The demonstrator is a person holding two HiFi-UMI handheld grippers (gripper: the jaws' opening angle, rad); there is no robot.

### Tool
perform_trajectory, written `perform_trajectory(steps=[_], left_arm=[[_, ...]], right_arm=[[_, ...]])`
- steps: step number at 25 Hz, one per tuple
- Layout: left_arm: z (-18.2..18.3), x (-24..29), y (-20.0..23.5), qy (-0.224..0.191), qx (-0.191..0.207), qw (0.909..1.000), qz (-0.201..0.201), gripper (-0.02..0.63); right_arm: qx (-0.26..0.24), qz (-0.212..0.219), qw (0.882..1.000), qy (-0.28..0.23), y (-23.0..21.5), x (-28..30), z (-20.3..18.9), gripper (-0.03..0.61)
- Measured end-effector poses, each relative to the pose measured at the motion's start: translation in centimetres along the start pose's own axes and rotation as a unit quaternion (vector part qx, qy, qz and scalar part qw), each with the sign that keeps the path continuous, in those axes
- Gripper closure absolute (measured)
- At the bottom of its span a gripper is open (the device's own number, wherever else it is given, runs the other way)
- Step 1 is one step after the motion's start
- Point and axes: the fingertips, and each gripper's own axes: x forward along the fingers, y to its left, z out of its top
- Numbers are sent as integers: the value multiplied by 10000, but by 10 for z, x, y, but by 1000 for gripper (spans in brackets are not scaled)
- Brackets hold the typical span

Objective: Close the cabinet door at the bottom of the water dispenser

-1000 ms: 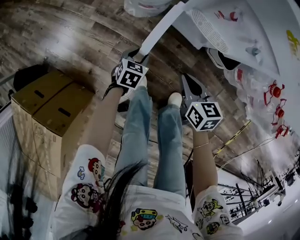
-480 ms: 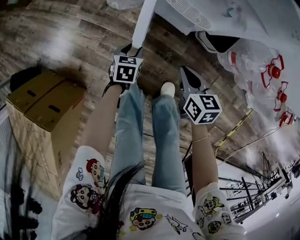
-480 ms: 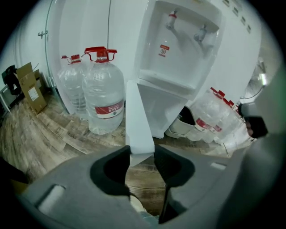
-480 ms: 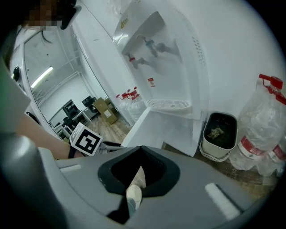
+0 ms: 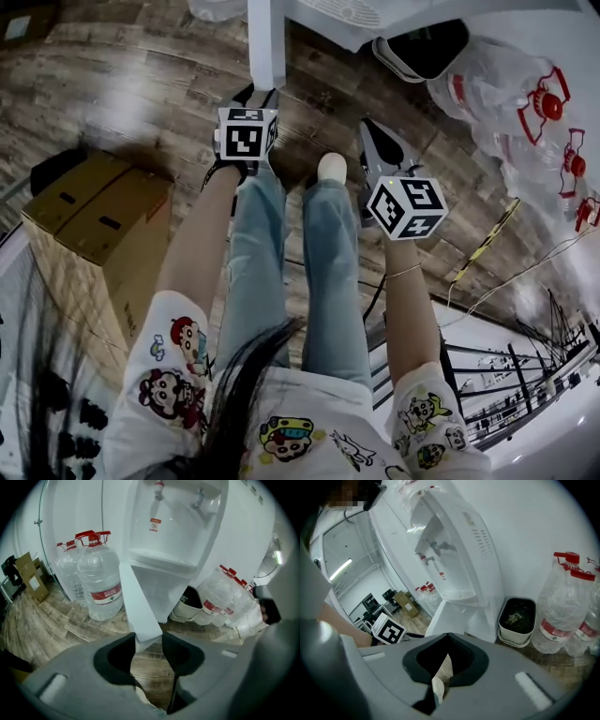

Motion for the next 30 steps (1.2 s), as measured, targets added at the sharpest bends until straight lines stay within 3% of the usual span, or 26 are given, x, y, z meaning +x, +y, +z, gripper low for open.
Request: perform_trajectory(steps=[18, 30], left_arm=[[45, 38, -110, 307, 1096, 9930, -309, 437], [82, 71, -152, 365, 1327, 9895, -436, 437]], right_arm=[[733, -282, 9954, -546, -63, -55, 2, 568], [1049, -605, 9899, -737, -119, -66, 17, 568]])
